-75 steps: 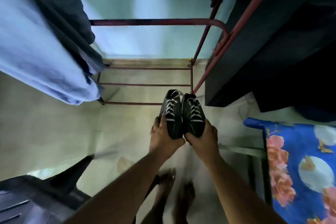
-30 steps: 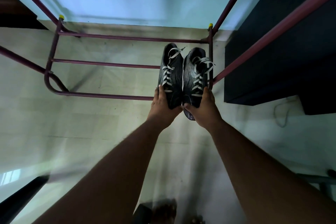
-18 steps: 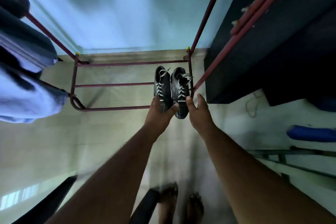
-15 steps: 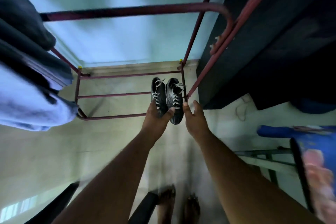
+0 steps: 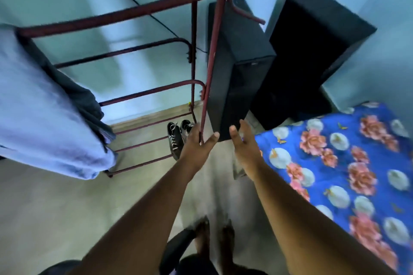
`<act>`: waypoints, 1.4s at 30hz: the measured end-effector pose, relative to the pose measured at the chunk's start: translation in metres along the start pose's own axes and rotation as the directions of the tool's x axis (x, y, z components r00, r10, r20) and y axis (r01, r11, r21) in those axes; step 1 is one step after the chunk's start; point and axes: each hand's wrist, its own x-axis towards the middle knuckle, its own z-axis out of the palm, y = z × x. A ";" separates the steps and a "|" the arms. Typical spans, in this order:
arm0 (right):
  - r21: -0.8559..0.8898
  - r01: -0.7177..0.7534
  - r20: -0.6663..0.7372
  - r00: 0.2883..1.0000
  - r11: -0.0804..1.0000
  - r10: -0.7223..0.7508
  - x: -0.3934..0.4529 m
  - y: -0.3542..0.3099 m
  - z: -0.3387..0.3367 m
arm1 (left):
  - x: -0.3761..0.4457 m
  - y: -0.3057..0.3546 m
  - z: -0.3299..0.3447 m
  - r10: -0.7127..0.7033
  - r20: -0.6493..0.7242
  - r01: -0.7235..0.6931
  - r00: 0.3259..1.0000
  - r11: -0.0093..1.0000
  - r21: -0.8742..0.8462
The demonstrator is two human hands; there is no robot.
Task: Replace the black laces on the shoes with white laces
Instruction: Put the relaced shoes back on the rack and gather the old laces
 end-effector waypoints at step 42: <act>0.110 -0.737 -0.615 0.477 0.667 0.628 -0.533 0.390 -0.351 | -0.414 -0.045 0.467 -0.093 0.987 -0.989 0.129 -0.086 0.122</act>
